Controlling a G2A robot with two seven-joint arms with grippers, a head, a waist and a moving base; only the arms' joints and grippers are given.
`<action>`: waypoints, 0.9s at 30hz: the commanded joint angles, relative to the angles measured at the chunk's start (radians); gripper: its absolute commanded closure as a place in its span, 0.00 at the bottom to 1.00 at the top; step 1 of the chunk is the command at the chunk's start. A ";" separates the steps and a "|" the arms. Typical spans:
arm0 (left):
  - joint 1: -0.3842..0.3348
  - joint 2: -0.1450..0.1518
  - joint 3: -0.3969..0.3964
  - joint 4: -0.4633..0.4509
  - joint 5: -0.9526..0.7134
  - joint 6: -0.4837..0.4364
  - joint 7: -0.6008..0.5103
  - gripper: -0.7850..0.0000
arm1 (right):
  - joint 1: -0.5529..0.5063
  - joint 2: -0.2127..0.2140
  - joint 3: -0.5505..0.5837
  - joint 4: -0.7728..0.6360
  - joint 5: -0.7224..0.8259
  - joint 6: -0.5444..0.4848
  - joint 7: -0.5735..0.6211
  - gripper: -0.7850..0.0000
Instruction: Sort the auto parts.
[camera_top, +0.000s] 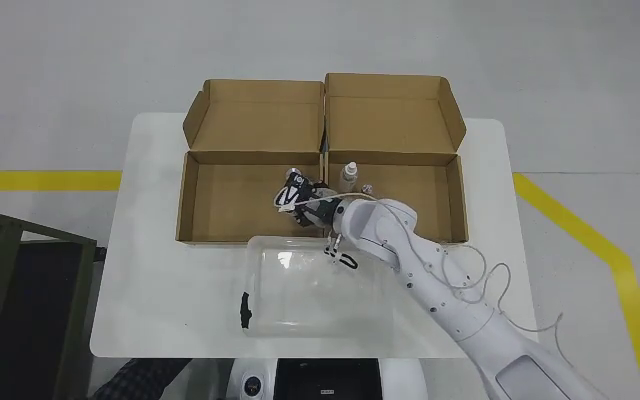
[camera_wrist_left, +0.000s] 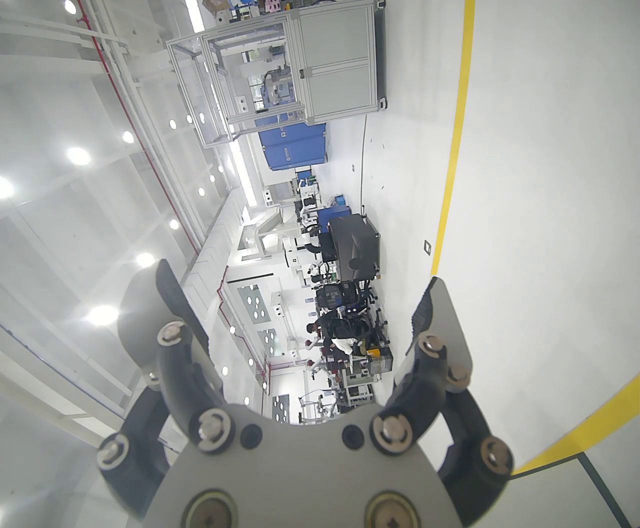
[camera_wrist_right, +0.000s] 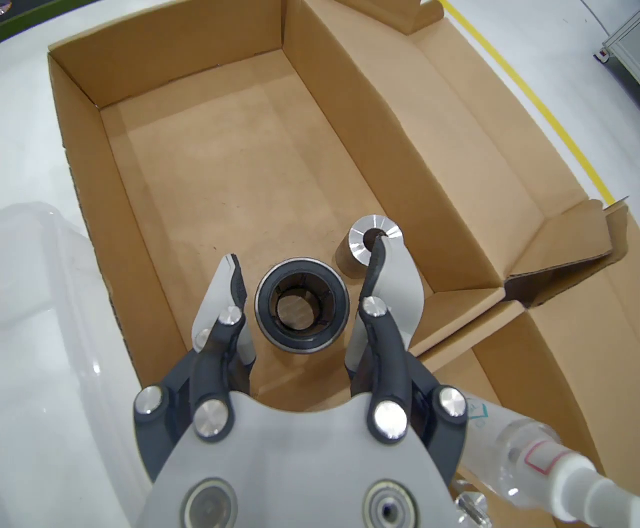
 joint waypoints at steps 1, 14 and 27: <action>0.000 0.000 0.000 0.000 0.000 0.000 0.000 0.00 | -0.014 0.004 0.016 -0.036 -0.006 -0.004 -0.004 0.41; 0.000 0.000 0.000 0.000 0.000 0.000 0.000 0.00 | -0.216 0.055 0.169 -0.328 -0.012 -0.089 -0.079 0.32; 0.000 0.000 0.000 0.000 0.000 0.000 0.000 0.00 | -0.520 0.118 0.449 -0.525 -0.040 -0.187 -0.306 0.11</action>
